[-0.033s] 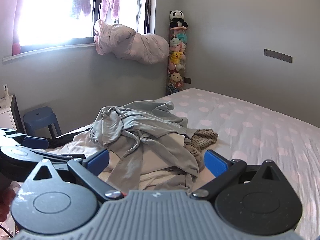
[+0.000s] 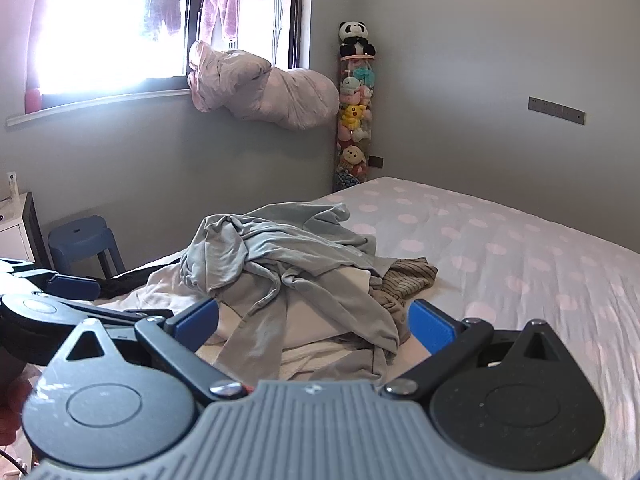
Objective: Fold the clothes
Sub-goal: 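Move both grippers toward the grey-blue shirt on the clothes pile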
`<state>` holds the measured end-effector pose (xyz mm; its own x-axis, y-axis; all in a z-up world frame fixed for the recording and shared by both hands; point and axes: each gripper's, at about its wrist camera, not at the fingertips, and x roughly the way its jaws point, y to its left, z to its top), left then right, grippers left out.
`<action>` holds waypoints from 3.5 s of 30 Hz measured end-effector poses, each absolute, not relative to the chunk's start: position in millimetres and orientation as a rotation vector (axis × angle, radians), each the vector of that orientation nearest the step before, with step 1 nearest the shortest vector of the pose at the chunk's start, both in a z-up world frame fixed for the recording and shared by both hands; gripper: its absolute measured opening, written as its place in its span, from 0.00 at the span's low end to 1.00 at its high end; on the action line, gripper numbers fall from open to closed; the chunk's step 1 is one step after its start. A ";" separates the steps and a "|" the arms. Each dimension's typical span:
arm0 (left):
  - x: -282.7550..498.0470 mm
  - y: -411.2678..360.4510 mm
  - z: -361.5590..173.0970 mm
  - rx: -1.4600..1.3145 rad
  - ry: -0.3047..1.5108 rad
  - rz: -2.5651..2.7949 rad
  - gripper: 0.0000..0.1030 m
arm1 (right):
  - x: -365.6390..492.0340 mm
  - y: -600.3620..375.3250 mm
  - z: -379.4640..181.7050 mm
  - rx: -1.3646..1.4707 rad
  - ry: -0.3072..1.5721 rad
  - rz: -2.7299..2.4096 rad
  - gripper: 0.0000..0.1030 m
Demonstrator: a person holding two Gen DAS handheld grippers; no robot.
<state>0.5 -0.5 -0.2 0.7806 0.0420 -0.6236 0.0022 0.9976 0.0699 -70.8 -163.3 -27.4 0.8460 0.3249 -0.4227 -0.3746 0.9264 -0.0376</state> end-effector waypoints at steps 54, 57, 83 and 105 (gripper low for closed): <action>11.9 3.1 -29.5 -0.031 0.726 0.065 0.74 | -49.8 -164.1 -62.6 -0.074 0.446 0.394 0.99; 16.2 3.3 -31.6 -0.035 0.737 0.064 0.74 | -44.1 -164.0 -64.3 -0.074 0.453 0.399 0.99; 118.8 57.3 -48.2 -0.136 0.779 0.024 0.74 | 78.1 -133.0 -88.5 -0.186 0.574 0.564 0.96; 218.8 89.4 -91.1 -0.162 0.885 0.046 0.71 | 186.1 -51.0 -146.3 -0.181 0.702 0.707 0.75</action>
